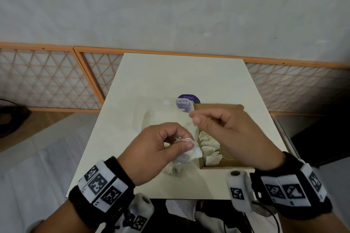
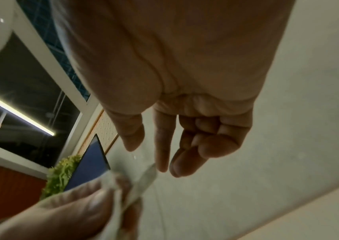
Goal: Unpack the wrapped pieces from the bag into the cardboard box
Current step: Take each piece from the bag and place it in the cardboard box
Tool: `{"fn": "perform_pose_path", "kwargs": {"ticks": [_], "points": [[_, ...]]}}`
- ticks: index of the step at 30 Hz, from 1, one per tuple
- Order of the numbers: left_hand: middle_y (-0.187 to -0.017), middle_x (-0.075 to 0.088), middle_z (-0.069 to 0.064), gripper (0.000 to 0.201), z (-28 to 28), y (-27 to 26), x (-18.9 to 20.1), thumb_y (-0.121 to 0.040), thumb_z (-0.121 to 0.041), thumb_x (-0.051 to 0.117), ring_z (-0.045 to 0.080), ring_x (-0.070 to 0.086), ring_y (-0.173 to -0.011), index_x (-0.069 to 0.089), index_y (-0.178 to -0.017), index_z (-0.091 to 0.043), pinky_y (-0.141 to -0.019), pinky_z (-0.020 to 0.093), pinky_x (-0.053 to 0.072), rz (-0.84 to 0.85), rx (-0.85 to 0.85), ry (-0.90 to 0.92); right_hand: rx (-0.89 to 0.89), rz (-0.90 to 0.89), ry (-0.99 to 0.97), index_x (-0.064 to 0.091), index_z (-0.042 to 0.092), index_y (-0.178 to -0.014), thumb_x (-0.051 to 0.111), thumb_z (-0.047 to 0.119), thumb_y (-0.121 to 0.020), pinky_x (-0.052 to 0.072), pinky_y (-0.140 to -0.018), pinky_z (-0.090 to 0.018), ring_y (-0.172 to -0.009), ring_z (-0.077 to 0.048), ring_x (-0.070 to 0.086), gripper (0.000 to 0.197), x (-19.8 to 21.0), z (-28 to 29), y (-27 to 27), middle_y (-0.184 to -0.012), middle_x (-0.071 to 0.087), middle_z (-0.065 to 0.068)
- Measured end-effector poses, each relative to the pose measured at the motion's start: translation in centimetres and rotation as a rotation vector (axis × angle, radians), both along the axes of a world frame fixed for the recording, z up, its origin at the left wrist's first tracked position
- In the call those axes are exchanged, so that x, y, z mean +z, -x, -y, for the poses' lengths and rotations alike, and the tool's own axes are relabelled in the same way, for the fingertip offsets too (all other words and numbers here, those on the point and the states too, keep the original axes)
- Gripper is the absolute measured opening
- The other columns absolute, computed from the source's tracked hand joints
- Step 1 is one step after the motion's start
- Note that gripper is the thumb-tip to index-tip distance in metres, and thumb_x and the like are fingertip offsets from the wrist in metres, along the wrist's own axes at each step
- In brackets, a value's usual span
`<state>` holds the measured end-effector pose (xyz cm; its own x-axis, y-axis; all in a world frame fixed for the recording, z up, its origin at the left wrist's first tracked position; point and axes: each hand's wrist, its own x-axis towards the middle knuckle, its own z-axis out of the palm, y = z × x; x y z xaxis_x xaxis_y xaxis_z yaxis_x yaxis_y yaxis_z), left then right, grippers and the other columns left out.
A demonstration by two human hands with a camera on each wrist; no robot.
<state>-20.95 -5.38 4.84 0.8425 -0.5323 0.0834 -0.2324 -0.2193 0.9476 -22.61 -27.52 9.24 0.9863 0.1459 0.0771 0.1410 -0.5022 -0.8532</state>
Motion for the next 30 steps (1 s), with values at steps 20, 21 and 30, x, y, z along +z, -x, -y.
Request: {"fn": "perform_pose_path", "kwargs": {"ticks": [20, 21, 30], "points": [[-0.088, 0.071, -0.009, 0.003, 0.6, -1.0, -1.2, -0.09, -0.026, 0.075, 0.006, 0.05, -0.054, 0.074, -0.089, -0.028, -0.058, 0.017, 0.046, 0.109, 0.257, 0.103, 0.042, -0.115, -0.107, 0.075, 0.017, -0.095, 0.055, 0.028, -0.108, 0.038, -0.055, -0.015, -0.05, 0.0, 0.053, 0.027, -2.4, -1.5, -0.7, -0.068, 0.071, -0.007], [-0.087, 0.071, -0.008, 0.002, 0.6, -1.1, -1.3, -0.09, -0.025, 0.075, 0.006, 0.049, -0.054, 0.073, -0.089, -0.027, -0.057, 0.02, 0.047, 0.096, 0.263, 0.121, 0.051, -0.126, -0.094, 0.076, 0.019, -0.096, 0.054, 0.031, -0.108, 0.037, -0.054, -0.017, -0.049, -0.001, 0.049, 0.028, -2.4, -1.5, -0.7, -0.066, 0.07, -0.009], [-0.091, 0.062, 0.01, 0.028, 0.5, -1.8, -2.1, -0.086, -0.027, 0.077, 0.036, 0.053, -0.072, 0.067, -0.112, -0.025, -0.065, 0.045, 0.053, -0.054, 0.306, 0.288, 0.101, -0.172, -0.108, 0.076, 0.031, -0.105, 0.046, 0.048, -0.108, 0.05, -0.065, -0.048, -0.066, -0.042, 0.061, 0.035, -1.8, -2.2, -1.2, -0.073, 0.072, -0.01]]}}
